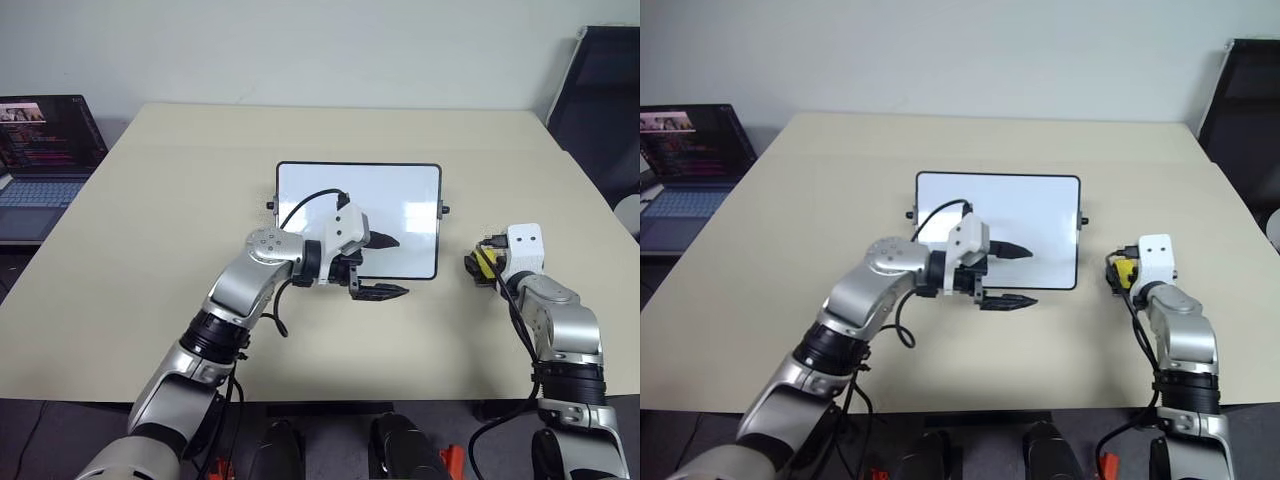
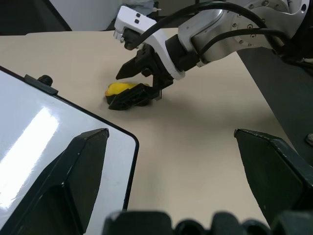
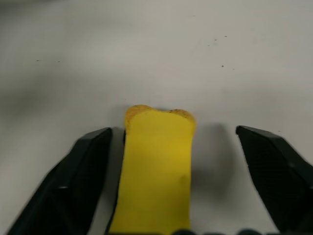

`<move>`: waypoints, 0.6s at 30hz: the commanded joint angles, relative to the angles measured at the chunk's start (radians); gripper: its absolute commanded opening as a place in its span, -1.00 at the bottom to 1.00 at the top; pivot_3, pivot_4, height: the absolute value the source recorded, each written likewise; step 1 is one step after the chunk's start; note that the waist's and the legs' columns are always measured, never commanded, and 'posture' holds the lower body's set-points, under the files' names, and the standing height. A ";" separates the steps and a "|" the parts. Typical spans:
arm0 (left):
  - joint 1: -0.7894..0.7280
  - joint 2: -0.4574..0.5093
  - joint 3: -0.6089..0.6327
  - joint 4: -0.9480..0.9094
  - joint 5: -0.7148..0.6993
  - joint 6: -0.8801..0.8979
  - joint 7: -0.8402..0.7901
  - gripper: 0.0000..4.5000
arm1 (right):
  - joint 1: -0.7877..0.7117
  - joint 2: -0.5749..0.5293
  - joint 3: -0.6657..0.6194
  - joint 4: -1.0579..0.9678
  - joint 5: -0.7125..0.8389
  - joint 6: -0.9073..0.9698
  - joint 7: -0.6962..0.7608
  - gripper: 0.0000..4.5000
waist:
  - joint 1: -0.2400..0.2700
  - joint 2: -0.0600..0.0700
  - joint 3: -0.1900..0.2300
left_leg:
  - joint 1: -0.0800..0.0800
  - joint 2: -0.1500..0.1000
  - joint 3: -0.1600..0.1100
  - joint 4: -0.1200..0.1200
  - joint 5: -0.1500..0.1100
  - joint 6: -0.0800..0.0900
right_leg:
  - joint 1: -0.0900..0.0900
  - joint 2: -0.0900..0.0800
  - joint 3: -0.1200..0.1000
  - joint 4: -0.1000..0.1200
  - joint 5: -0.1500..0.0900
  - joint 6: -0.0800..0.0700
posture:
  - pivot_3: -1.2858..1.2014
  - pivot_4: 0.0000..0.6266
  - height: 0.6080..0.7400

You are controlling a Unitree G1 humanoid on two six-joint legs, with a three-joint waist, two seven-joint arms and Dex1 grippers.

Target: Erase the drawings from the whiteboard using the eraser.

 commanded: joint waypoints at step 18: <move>0.543 -0.021 0.537 -0.362 -0.029 0.036 0.605 1.00 | 0.530 0.221 0.132 -0.606 0.003 -0.435 -0.145 0.99 | 0.008 0.000 0.000 | 0.001 -0.001 0.000 0.001 0.000 -0.001 | 0.001 -0.002 0.000 -0.001 -0.004 -0.006 | 0.03 -0.52 1.00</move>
